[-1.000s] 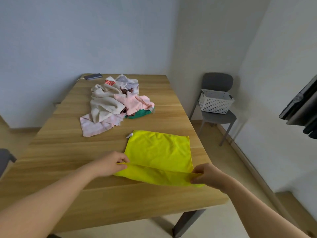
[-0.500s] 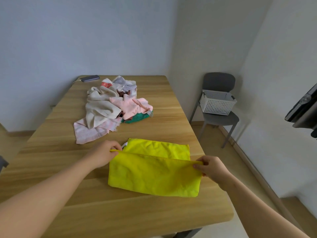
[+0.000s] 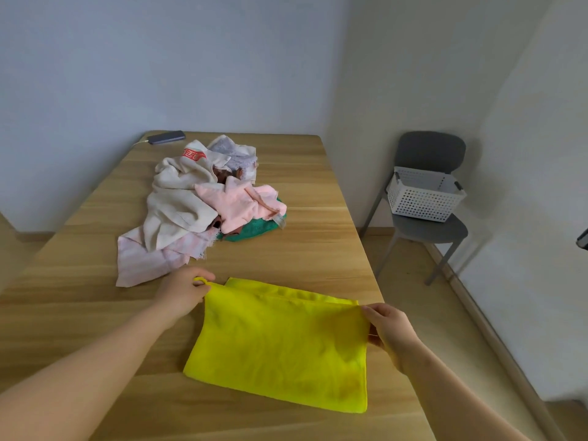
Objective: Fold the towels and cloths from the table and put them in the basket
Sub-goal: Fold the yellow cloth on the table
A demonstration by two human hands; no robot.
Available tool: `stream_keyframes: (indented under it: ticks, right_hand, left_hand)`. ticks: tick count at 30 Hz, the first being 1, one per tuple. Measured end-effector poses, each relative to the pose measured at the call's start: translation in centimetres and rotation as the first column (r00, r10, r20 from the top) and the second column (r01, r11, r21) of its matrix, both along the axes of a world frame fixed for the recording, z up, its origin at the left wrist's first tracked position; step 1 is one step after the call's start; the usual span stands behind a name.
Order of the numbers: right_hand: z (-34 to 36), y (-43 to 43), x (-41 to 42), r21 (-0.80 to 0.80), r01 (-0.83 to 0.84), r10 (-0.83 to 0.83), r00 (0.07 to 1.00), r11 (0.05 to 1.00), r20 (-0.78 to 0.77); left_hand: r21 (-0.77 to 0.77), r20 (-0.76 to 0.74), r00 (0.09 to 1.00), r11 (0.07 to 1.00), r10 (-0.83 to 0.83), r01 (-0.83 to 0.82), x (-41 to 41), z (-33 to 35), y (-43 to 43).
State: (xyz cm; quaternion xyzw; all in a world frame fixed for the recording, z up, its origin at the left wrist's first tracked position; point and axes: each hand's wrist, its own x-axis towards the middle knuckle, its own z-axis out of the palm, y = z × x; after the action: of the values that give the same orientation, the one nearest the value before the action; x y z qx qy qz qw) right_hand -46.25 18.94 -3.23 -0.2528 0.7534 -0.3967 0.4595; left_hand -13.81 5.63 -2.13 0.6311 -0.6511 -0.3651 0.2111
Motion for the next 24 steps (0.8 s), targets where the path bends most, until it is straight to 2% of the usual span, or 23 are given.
stream_keyframes:
  ticks: [5, 8, 12, 16, 24]
  right_hand:
    - [-1.9, -2.0, 0.0, 0.013, 0.104, -0.104, 0.995, 0.994, 0.004]
    - [-2.4, -3.2, 0.2, 0.023, 0.185, -0.186, 0.981, 0.982, 0.058]
    - [-3.3, -4.5, 0.1, 0.062, 0.231, -0.233, 0.972, 0.971, 0.037]
    - [-4.4, -5.5, 0.1, 0.076, 0.218, -0.22, 0.975, 0.973, 0.018]
    - [-5.1, -6.6, -0.5, 0.152, 0.167, -0.137, 0.972, 0.974, -0.191]
  left_hand:
    - [0.043, -0.014, 1.0, 0.999, -0.016, 0.017, -1.0, -1.3, -2.6]
    - [0.069, 0.0, 1.0, 0.997, -0.014, 0.014, -1.8, -2.3, -4.0]
    - [0.117, 0.037, 0.998, 0.992, -0.058, 0.054, -3.1, -3.7, -5.8]
    - [0.177, 0.097, 0.992, 0.982, -0.083, 0.065, -3.7, -4.9, -6.9]
    - [0.197, 0.145, 0.988, 0.98, -0.055, 0.026, -4.0, -6.6, -7.6]
